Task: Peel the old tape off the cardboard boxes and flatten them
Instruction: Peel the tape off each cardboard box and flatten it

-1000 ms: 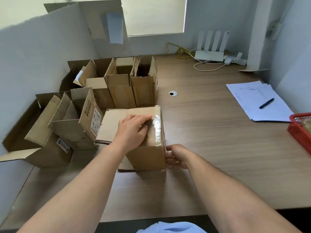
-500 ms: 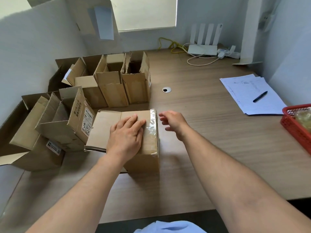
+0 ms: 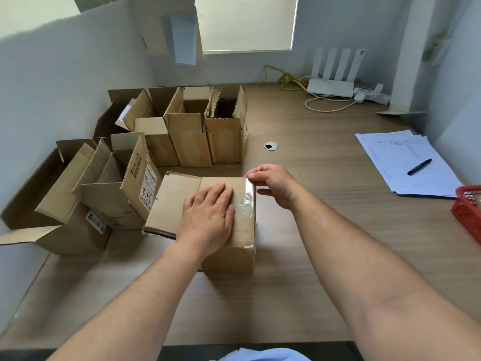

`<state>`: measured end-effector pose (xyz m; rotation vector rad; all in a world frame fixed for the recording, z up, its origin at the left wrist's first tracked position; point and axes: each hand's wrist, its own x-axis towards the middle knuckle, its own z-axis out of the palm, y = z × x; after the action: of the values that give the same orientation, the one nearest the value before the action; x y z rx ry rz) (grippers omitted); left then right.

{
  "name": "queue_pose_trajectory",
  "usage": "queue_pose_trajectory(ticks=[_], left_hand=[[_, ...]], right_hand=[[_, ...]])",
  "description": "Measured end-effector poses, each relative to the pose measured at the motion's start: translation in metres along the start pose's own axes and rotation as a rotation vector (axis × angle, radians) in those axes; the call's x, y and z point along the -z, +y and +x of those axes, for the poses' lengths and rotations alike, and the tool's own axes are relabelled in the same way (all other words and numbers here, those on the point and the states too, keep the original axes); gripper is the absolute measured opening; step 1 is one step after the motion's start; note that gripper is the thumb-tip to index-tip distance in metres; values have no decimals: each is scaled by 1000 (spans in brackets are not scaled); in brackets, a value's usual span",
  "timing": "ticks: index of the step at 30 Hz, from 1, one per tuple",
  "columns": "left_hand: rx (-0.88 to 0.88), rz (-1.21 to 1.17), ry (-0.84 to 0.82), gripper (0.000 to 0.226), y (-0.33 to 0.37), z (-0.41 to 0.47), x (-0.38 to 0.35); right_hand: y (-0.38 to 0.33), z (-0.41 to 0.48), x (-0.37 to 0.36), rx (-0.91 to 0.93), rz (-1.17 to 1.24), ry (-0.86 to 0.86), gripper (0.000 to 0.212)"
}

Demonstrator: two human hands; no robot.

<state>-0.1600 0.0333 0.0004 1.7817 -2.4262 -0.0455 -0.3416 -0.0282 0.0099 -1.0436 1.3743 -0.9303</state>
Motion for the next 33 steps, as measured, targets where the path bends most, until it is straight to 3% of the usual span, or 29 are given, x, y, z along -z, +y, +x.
queue_pose_trajectory(ticks=[9,13,18,20,24,33], left_hand=[[-10,-41,-28,53,-1,11,-2],[-4,-45,-20,54,0,15,-2],[-1,-69,-49,56,4,20,2],[-51,-102,-162,72,0,22,9],[-219,-104,-493,129,-20,18,27],[-182,-101,-278,128,-26,28,14]], right_hand=[[3,-4,-1,191,-88,193,20],[6,-14,3,235,-77,225,8],[10,-29,9,234,-82,217,17],[11,-33,11,225,-85,212,19],[9,-37,9,231,-95,212,20],[8,-55,14,285,-51,204,17]])
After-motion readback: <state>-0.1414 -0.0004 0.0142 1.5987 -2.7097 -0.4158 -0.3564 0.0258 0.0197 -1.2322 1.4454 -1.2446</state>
